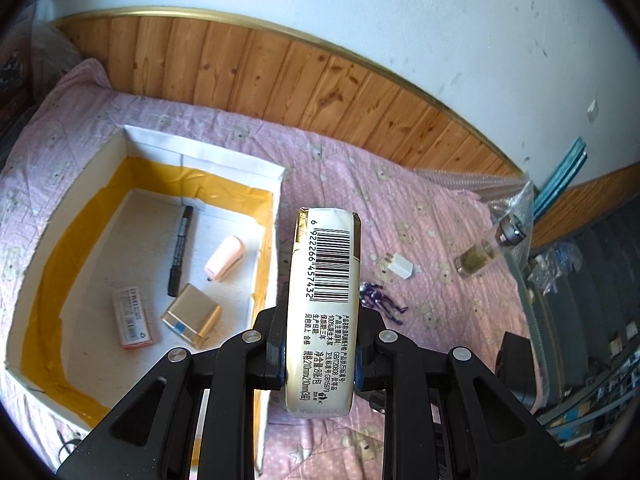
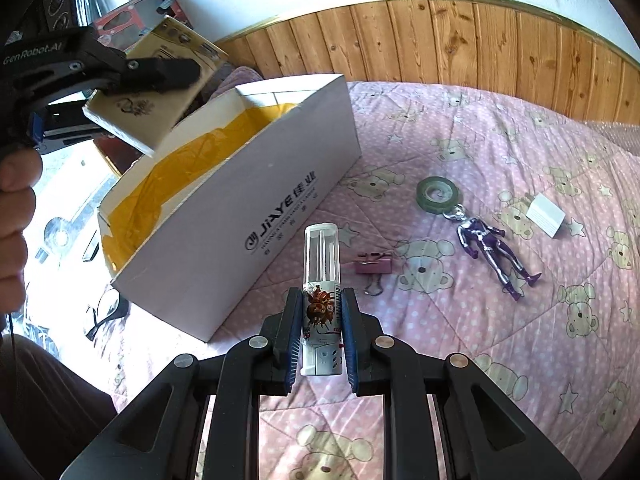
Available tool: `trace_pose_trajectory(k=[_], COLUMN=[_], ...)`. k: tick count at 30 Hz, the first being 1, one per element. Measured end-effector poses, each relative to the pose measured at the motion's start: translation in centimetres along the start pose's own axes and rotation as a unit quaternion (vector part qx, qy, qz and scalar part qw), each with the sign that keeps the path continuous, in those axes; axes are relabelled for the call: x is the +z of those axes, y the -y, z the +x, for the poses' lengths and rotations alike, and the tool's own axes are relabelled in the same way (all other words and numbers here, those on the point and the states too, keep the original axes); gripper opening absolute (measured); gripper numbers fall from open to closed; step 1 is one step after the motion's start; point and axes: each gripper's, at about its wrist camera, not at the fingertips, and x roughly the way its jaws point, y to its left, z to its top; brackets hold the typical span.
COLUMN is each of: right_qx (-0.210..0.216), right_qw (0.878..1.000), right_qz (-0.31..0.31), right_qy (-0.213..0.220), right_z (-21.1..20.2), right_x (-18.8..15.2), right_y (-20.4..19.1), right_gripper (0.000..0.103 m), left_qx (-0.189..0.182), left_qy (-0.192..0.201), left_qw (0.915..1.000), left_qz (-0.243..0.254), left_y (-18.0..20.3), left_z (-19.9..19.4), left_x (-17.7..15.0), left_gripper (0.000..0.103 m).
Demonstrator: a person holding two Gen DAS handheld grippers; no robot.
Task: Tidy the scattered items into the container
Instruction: 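Lift the tissue pack and lip-balm tube and carry both over the white box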
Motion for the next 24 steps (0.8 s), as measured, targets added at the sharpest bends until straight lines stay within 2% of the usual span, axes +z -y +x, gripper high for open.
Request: trace_pose_trajectory(k=[12, 24], right_qx=[0.012, 0.039], right_qw=[0.999, 0.996], right_qz=[-0.026, -0.053], right_qy=[0.027, 0.053], right_z=[-1.4, -3.4], right_x=[0.2, 0.9], right_y=[-3.1, -6.2], right_gripper=[0.02, 0.02], left_qx=[0.004, 0.028], left_qy=[0.064, 0.08], left_qw=[0.9968, 0.9948], left_qz=[-0.049, -0.056], left_y=[-4.3, -6.5], left_z=[-6.6, -7.8], left_x=[-0.7, -0.3], left_gripper=[0.023, 0.023])
